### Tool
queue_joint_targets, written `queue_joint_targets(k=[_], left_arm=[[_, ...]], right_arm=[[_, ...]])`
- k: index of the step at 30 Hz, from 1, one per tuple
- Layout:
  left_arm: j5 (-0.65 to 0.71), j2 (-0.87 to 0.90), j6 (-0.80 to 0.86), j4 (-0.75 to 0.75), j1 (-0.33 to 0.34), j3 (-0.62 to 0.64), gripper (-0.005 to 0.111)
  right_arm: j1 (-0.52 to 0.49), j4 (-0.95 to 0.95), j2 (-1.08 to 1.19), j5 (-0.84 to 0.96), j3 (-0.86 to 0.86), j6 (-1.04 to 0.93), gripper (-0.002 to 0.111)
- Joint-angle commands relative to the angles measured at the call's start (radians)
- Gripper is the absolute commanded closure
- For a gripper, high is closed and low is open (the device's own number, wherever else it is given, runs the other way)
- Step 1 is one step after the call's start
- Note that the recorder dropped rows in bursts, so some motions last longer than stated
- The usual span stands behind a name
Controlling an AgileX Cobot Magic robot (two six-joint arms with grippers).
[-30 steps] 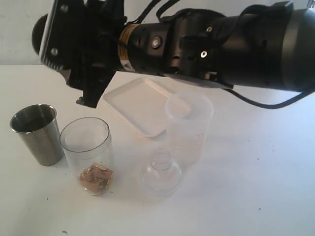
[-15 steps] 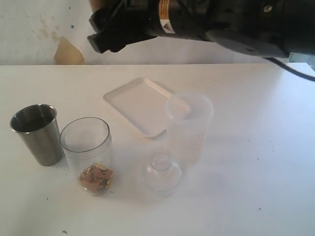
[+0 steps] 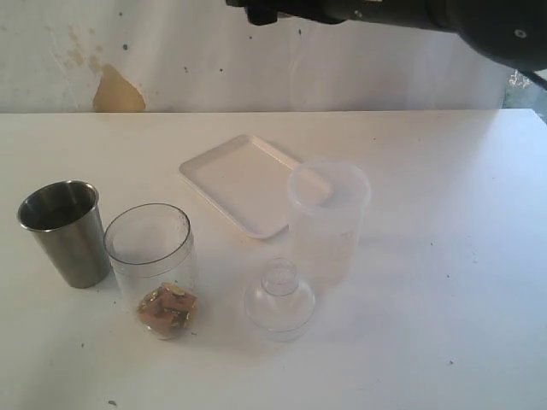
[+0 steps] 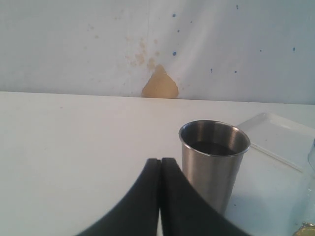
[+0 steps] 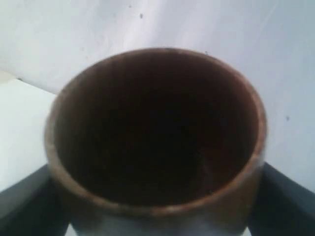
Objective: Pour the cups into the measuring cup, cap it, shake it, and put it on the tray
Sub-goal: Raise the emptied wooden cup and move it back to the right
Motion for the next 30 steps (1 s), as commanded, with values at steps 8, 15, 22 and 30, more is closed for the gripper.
queue_joint_targets(k=[8, 15, 22, 30], left_arm=[[-0.007, -0.004, -0.003, -0.005, 0.002, 0.002, 0.106], [-0.007, -0.004, -0.003, -0.005, 0.002, 0.002, 0.106], [-0.007, -0.004, -0.003, -0.005, 0.002, 0.002, 0.106], [-0.007, -0.004, -0.003, -0.005, 0.002, 0.002, 0.106]], right_arm=[[-0.139, -0.614, 0.016, -0.764, 0.092, 0.649, 0.108], [-0.292, -0.803, 0.016, -0.779, 0.092, 0.785, 0.108], [-0.408, -0.897, 0.016, -0.765, 0.096, 0.785, 0.108], [-0.58, -0.888, 0.016, -0.781, 0.188, 0.744, 0.108]])
